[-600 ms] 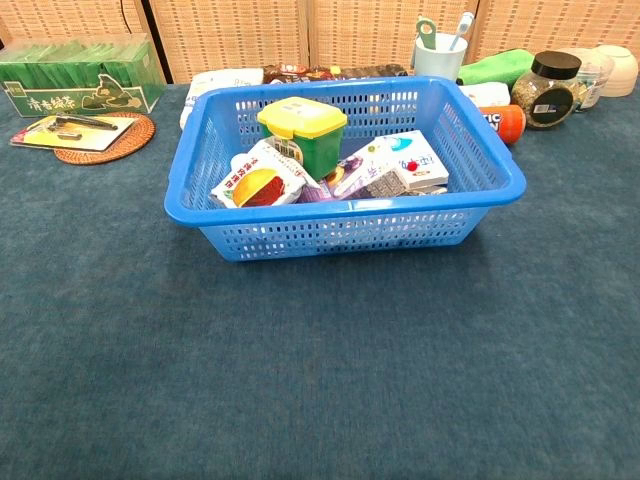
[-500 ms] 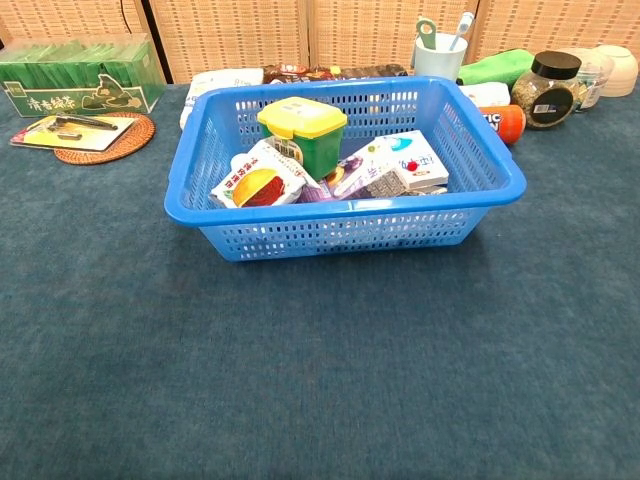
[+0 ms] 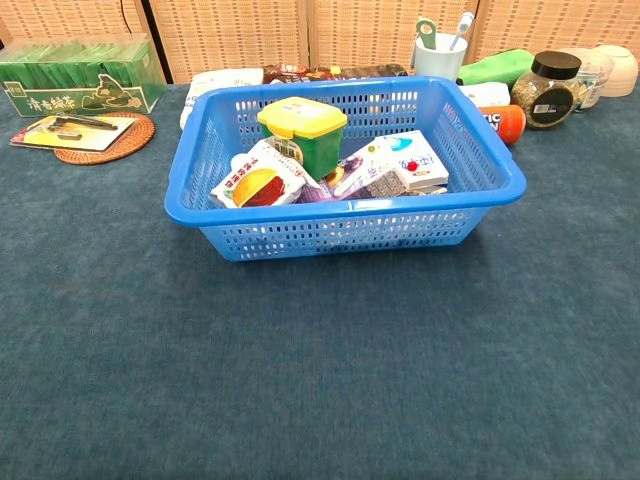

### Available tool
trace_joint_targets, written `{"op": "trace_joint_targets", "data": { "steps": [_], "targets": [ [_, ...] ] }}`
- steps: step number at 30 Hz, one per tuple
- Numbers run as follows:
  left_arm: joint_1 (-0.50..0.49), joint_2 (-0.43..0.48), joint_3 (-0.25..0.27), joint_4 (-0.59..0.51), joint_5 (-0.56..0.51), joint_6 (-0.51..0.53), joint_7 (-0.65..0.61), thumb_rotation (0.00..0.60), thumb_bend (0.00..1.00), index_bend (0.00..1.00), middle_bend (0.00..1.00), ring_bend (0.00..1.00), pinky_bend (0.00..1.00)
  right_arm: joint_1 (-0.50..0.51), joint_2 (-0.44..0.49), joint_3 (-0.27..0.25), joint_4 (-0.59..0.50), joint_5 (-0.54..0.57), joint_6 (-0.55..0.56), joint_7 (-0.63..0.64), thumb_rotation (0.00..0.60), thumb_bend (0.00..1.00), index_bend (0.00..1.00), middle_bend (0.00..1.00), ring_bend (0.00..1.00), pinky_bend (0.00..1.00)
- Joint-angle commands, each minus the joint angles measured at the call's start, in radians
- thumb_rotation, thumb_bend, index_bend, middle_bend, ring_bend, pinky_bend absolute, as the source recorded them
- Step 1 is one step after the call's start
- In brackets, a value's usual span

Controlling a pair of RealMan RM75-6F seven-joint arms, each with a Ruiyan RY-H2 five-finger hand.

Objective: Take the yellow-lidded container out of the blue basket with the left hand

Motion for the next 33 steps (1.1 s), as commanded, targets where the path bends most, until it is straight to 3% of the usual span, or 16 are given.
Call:
{"op": "trace_joint_targets", "data": {
  "steps": [1, 5, 11, 21, 33],
  "targets": [
    [-0.167, 0.037, -0.101, -0.085, -0.006, -0.177, 0.067, 0.600, 0.03, 0.00, 0.00, 0.00, 0.00, 0.003, 0.006, 0.005, 0.001, 0.008, -0.008, 0.011, 0.600, 0.00, 0.00, 0.00, 0.00, 0.00],
    [-0.291, 0.004, -0.170, -0.104, -0.070, -0.317, 0.125, 0.600, 0.03, 0.00, 0.00, 0.00, 0.00, 0.010, 0.011, 0.012, 0.010, 0.025, -0.025, 0.028, 0.600, 0.00, 0.00, 0.00, 0.00, 0.00],
    [-0.506, -0.150, -0.260, -0.018, -0.231, -0.528, 0.297, 0.600, 0.03, 0.00, 0.00, 0.00, 0.00, 0.024, 0.010, 0.041, 0.033, 0.100, -0.058, 0.036, 0.600, 0.00, 0.00, 0.00, 0.00, 0.00],
    [-0.686, -0.306, -0.273, 0.108, -0.471, -0.690, 0.455, 0.600, 0.04, 0.00, 0.00, 0.00, 0.00, 0.038, 0.006, 0.059, 0.056, 0.157, -0.089, 0.038, 0.600, 0.00, 0.00, 0.00, 0.00, 0.00],
    [-0.872, -0.477, -0.249, 0.297, -0.706, -0.737, 0.608, 0.600, 0.05, 0.00, 0.00, 0.00, 0.00, 0.050, 0.007, 0.072, 0.077, 0.202, -0.114, 0.052, 0.600, 0.00, 0.00, 0.00, 0.00, 0.00]
  ]
}}
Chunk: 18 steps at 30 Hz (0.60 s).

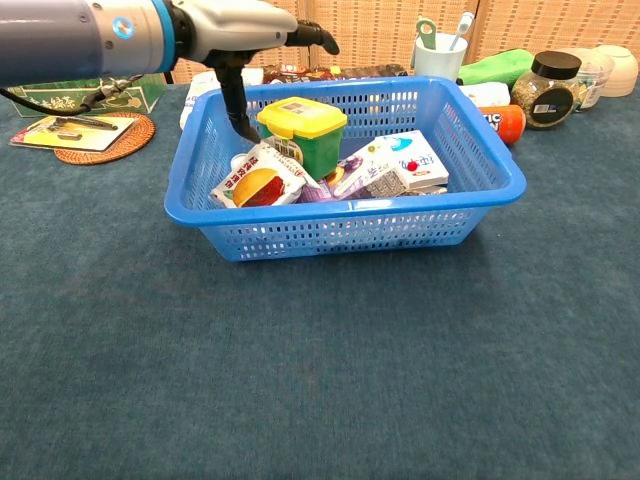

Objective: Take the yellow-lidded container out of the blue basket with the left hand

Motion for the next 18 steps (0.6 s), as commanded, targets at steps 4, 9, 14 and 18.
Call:
{"op": "trace_joint_targets", "data": {
  "steps": [4, 9, 14, 18],
  "targets": [
    [-0.086, -0.081, 0.015, 0.088, -0.093, -0.027, 0.028, 0.600, 0.06, 0.00, 0.00, 0.00, 0.00, 0.004, -0.001, 0.006, 0.007, 0.018, -0.005, 0.003, 0.600, 0.00, 0.00, 0.00, 0.00, 0.00],
    [-0.136, -0.115, 0.030, 0.127, -0.143, -0.040, 0.040, 0.600, 0.07, 0.00, 0.00, 0.00, 0.00, 0.009, -0.004, 0.011, 0.017, 0.033, -0.013, 0.007, 0.600, 0.00, 0.00, 0.00, 0.00, 0.00],
    [-0.164, -0.134, 0.046, 0.155, -0.194, -0.049, 0.048, 0.600, 0.12, 0.02, 0.02, 0.01, 0.10, 0.012, -0.005, 0.012, 0.022, 0.039, -0.018, 0.008, 0.600, 0.00, 0.00, 0.00, 0.00, 0.00],
    [-0.189, -0.155, 0.061, 0.183, -0.236, -0.047, 0.050, 0.600, 0.14, 0.18, 0.20, 0.16, 0.31, 0.014, -0.007, 0.010, 0.024, 0.042, -0.023, 0.011, 0.600, 0.00, 0.00, 0.00, 0.00, 0.00]
  ]
}}
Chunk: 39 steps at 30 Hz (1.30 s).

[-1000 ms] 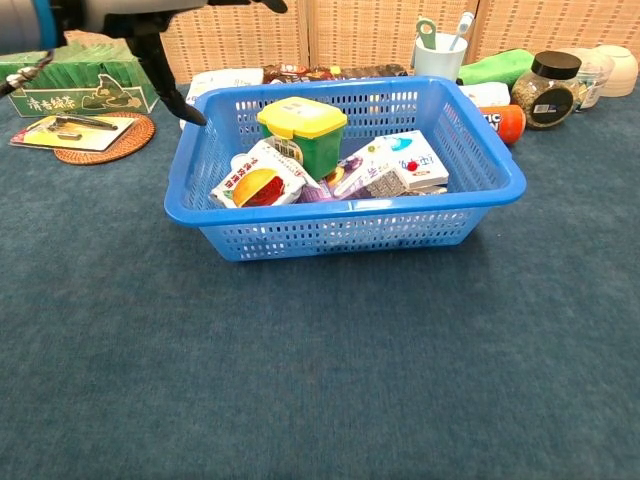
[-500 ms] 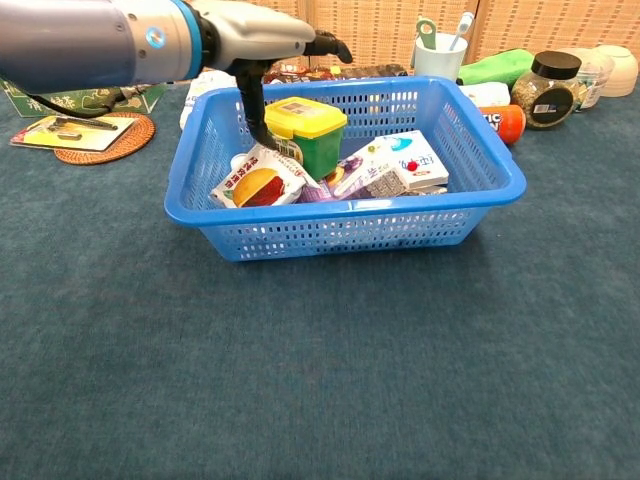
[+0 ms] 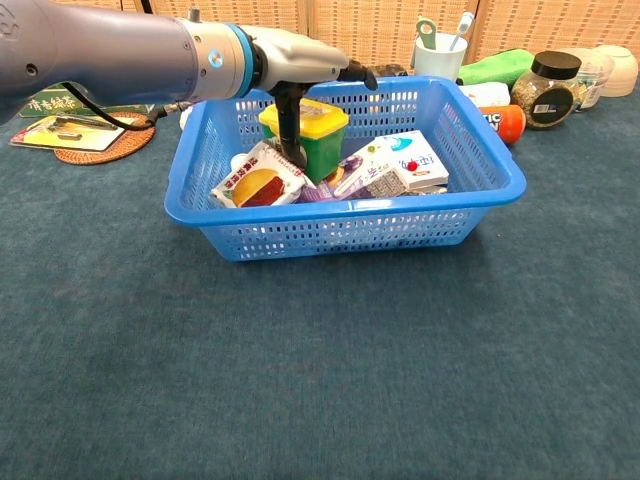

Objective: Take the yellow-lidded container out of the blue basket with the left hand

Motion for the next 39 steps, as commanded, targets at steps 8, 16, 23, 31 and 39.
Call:
{"op": "trace_joint_targets", "data": {
  "steps": [8, 16, 23, 31, 39],
  "targets": [
    [-0.019, -0.020, 0.025, 0.014, -0.001, 0.049, -0.020, 0.600, 0.20, 0.46, 0.50, 0.42, 0.50, 0.001, -0.001, -0.004, -0.001, -0.001, 0.003, 0.002, 0.600, 0.00, 0.00, 0.00, 0.00, 0.00],
    [0.011, 0.047, -0.001, -0.083, 0.084, 0.136, -0.079, 0.600, 0.20, 0.47, 0.51, 0.43, 0.50, 0.001, 0.000, -0.009, -0.005, -0.007, 0.004, 0.002, 0.600, 0.00, 0.00, 0.00, 0.00, 0.00],
    [0.066, 0.202, -0.046, -0.266, 0.101, 0.241, -0.105, 0.600, 0.20, 0.46, 0.51, 0.42, 0.50, -0.003, 0.007, -0.016, -0.018, -0.020, 0.013, 0.008, 0.600, 0.00, 0.00, 0.00, 0.00, 0.00],
    [0.214, 0.453, -0.044, -0.426, 0.092, 0.319, -0.193, 0.600, 0.20, 0.46, 0.51, 0.42, 0.50, -0.011, 0.016, -0.026, -0.040, -0.043, 0.028, 0.012, 0.600, 0.00, 0.00, 0.00, 0.00, 0.00],
    [0.357, 0.513, 0.044, -0.316, 0.110, 0.271, -0.341, 0.600, 0.20, 0.46, 0.51, 0.42, 0.50, -0.013, 0.012, -0.043, -0.058, -0.070, 0.035, -0.005, 0.600, 0.00, 0.00, 0.00, 0.00, 0.00]
  ]
}}
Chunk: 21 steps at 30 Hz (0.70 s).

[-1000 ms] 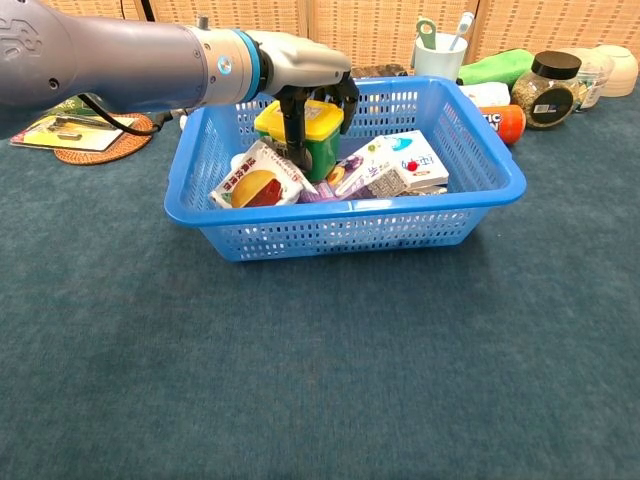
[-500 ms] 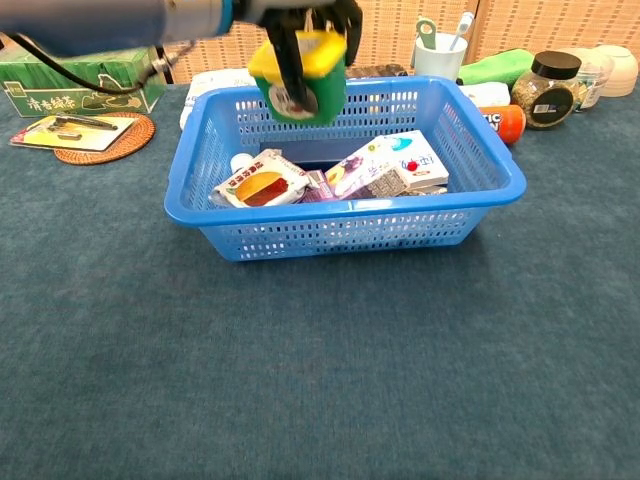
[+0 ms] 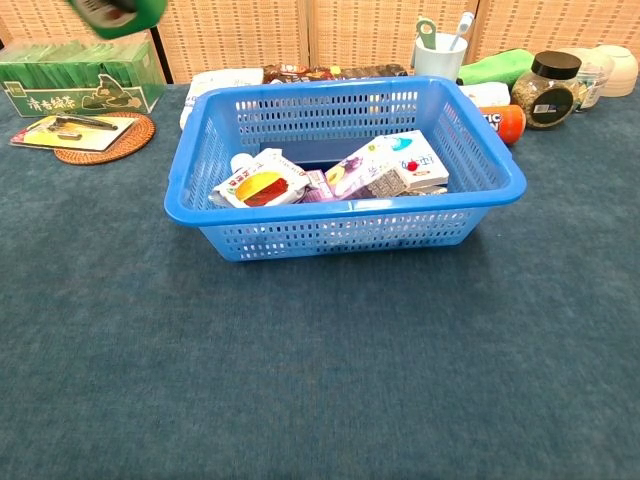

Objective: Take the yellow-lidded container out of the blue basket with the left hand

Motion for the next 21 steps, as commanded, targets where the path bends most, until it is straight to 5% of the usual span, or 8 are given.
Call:
{"op": "trace_joint_targets", "data": {
  "steps": [1, 10, 21],
  "targets": [
    [0.061, -0.003, 0.065, 0.097, 0.019, -0.058, -0.074, 0.600, 0.20, 0.46, 0.51, 0.42, 0.50, 0.000, -0.002, -0.003, -0.003, -0.005, 0.003, -0.005, 0.600, 0.00, 0.00, 0.00, 0.00, 0.00],
    [0.079, -0.156, 0.132, 0.315, 0.069, -0.183, -0.126, 0.600, 0.20, 0.46, 0.50, 0.41, 0.50, 0.003, -0.004, -0.002, -0.003, 0.006, -0.007, -0.007, 0.600, 0.00, 0.00, 0.00, 0.00, 0.00],
    [0.031, -0.313, 0.135, 0.454, 0.044, -0.221, -0.033, 0.600, 0.20, 0.46, 0.50, 0.40, 0.50, 0.002, 0.008, 0.006, -0.001, 0.019, -0.011, 0.017, 0.600, 0.00, 0.00, 0.00, 0.00, 0.00]
  ]
}}
